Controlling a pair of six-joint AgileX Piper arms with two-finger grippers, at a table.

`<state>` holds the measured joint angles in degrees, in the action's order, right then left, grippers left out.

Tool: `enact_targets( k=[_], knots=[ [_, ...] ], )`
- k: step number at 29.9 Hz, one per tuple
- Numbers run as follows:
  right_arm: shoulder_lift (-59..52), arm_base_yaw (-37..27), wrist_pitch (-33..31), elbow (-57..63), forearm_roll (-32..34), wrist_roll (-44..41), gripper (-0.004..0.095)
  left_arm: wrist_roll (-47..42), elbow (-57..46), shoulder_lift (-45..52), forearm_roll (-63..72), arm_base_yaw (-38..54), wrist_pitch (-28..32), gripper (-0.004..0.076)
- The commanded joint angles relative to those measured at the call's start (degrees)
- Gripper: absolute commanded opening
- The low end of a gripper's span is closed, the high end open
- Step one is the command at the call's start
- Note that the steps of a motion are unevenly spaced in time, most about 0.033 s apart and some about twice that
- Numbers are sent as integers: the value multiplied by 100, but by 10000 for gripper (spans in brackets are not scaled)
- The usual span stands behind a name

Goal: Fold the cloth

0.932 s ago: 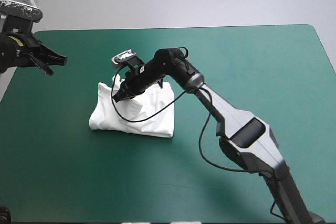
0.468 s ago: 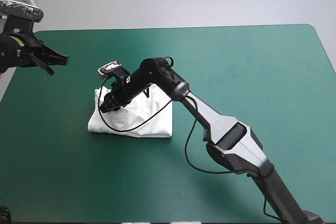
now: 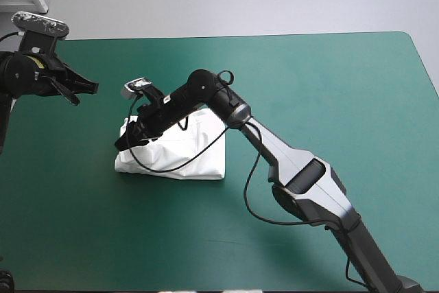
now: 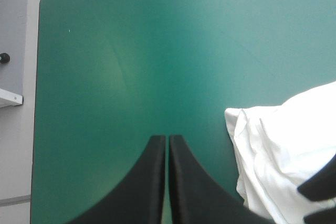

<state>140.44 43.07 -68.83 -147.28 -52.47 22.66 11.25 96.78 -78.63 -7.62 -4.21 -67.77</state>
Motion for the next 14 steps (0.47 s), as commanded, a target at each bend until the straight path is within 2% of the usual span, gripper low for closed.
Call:
enact_targets(
  k=[1,4,8,14],
  knots=[
    [-828,-340,119,-161,944,-600,294,-46,132,185,33,-9,353,19],
    [-1307,-609,109,-101,1763,-896,294,-46,132,185,33,-9,340,19],
    [-2087,-996,109,625,2030,-1007,294,-46,132,185,46,-9,352,19],
    [-3455,-1403,321,3172,2268,-618,292,-46,132,185,74,-9,305,19]
  ],
)
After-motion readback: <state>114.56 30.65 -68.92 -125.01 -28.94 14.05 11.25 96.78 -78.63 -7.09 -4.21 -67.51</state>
